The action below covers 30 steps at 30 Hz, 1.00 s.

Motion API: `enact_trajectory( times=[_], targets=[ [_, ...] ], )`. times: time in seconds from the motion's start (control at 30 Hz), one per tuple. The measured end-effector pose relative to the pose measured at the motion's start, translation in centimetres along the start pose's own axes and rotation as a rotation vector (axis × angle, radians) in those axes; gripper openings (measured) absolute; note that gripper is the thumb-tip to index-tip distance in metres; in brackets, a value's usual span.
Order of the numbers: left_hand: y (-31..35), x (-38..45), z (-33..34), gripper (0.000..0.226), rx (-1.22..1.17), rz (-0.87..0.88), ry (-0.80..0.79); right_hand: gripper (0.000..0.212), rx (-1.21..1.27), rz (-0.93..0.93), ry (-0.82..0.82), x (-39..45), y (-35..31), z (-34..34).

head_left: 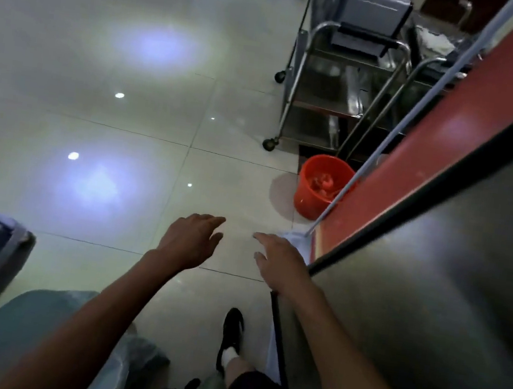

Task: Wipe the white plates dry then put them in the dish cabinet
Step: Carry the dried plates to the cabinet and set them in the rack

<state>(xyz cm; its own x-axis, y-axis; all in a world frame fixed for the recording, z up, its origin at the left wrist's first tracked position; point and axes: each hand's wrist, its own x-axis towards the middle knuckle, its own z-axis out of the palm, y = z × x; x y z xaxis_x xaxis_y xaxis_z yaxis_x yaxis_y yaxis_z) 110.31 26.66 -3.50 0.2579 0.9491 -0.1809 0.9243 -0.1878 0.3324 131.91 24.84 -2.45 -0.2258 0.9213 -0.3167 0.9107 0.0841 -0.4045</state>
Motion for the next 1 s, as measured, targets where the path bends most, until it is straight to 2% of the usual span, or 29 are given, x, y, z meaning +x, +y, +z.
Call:
enact_trajectory(
  times=[0.2, 0.53, 0.77, 1.0],
  targets=[
    [-4.8, 4.9, -3.2, 0.046, -0.012, -0.241, 0.045, 0.047, -0.126, -0.165, -0.097, 11.9, -2.3, -2.9],
    [-13.2, 5.3, -6.0, 0.046, -0.122, -0.568, 0.157, 0.045, -0.086, -0.382, -0.204, 23.9, -10.4, -2.9],
    [-23.6, 4.9, -7.7, 0.046, -0.185, -0.753, 0.22, 0.054, -0.2, -0.552, -0.28, 32.1, -21.5, 0.3],
    [-32.9, 3.8, -12.3, 0.047, -0.164, -0.854, 0.283, 0.05, -0.338, -0.777, -0.261, 37.4, -33.8, 1.9]
  ],
)
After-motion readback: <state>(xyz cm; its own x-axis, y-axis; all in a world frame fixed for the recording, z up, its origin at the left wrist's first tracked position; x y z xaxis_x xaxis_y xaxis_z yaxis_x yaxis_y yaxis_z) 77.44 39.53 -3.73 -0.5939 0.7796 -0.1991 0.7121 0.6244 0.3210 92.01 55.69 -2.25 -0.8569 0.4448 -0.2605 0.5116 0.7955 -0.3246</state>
